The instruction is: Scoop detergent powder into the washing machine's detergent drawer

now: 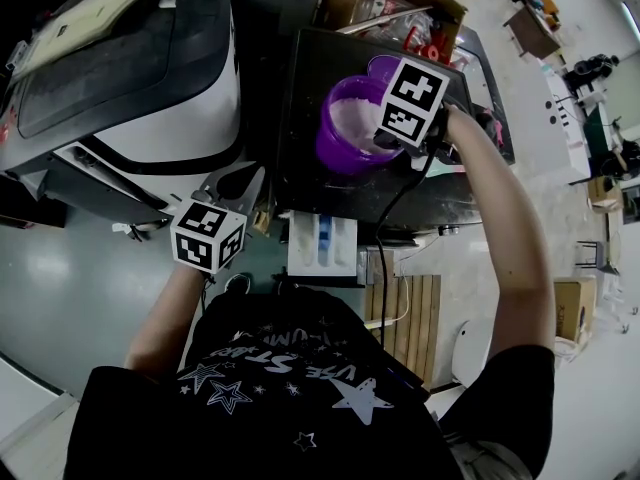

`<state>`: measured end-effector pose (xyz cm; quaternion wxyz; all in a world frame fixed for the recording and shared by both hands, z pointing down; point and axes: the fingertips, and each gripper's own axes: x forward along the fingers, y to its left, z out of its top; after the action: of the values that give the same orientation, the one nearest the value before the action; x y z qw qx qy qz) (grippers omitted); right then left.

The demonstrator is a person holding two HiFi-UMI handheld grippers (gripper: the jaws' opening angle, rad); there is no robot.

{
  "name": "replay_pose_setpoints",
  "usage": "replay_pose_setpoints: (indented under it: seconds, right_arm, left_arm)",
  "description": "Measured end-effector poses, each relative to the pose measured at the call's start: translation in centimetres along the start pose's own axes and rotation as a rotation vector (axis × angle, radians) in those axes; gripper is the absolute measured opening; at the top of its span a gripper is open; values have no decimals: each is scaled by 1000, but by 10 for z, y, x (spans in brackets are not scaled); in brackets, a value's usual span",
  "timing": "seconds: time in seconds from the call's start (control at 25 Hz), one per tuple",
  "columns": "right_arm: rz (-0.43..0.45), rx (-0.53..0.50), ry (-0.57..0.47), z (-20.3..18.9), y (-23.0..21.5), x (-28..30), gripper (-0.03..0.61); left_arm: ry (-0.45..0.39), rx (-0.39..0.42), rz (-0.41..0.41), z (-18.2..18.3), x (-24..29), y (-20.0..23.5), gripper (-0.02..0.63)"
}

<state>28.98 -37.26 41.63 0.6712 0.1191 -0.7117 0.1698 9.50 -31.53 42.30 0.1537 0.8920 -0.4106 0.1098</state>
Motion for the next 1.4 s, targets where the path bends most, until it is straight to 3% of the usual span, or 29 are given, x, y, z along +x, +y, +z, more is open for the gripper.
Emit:
replay_pose_setpoints:
  seconds: [0.64,1.08,1.4]
  right_arm:
    - [119,112,-103,3,8,-4,35]
    - [260,238,-289,8,17,-19,35]
    - [335,422,-465,11,13,-32,35]
  left_arm:
    - [-8,4,-18,2,0,-5,1]
    - [-2,8,-30,-1,1,-9,2]
    - [11,15,-22,-5,-4,-12,2]
